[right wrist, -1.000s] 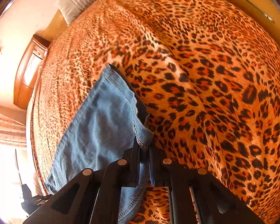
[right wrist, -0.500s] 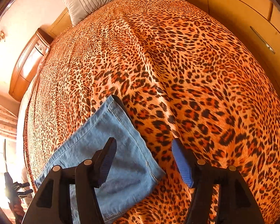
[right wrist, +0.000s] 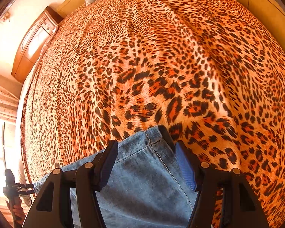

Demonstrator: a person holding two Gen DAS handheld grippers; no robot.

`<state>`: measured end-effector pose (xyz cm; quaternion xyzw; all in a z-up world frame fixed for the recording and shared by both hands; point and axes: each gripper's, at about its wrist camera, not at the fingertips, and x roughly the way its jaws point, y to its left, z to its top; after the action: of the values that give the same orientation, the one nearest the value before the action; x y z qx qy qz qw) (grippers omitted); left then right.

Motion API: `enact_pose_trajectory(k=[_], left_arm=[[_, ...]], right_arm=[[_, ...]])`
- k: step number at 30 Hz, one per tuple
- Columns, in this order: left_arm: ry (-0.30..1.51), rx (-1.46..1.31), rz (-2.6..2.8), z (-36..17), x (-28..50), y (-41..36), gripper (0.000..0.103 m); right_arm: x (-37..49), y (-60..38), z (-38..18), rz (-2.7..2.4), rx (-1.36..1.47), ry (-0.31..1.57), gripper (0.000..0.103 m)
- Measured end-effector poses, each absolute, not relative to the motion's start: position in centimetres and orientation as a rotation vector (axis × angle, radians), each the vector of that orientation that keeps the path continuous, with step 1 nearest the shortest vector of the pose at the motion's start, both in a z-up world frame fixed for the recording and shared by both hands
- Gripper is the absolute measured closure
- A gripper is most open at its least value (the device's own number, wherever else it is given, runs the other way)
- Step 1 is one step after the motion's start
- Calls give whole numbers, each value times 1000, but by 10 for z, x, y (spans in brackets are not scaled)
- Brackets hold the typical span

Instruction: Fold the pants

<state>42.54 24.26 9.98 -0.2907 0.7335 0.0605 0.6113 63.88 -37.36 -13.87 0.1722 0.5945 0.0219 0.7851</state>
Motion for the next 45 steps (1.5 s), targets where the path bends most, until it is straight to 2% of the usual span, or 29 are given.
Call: enact_pose_trajectory(k=[6, 13, 17, 18, 19, 20, 21, 22, 23, 27, 35, 42, 45], left_arm=[[1784, -423, -10, 75, 481, 216, 31], [1805, -17, -140, 77, 482, 181, 31], [1749, 44, -83, 78, 484, 169, 33], [1728, 66, -81, 80, 481, 166, 37], [1697, 108, -80, 86, 470, 157, 48], [1662, 148, -91, 90, 466, 151, 70], [1640, 171, -102, 94, 462, 146, 76], [1621, 183, -100, 97, 459, 142, 85], [1598, 192, -97, 105, 456, 139, 90], [1516, 174, -60, 127, 450, 122, 91], [1367, 85, 0, 207, 389, 112, 91], [1257, 34, 48, 214, 361, 77, 91], [1222, -28, 45, 188, 363, 84, 91]], right_arm=[[643, -358, -143, 85, 294, 1305, 34], [640, -350, -145, 98, 265, 1314, 31], [640, -328, -150, 87, 145, 1326, 34], [639, -322, -150, 68, 97, 1328, 38], [637, -317, -151, 52, 57, 1332, 46], [636, -314, -150, 52, 38, 1331, 54], [634, -312, -148, 48, 30, 1324, 59], [631, -310, -146, 40, 25, 1321, 78], [628, -309, -144, 41, 30, 1318, 88], [603, -303, -123, 22, 18, 1241, 88], [537, -311, -60, 31, 74, 1107, 88], [462, -324, -6, 31, 110, 1007, 88], [418, -331, 11, 39, 140, 973, 88]])
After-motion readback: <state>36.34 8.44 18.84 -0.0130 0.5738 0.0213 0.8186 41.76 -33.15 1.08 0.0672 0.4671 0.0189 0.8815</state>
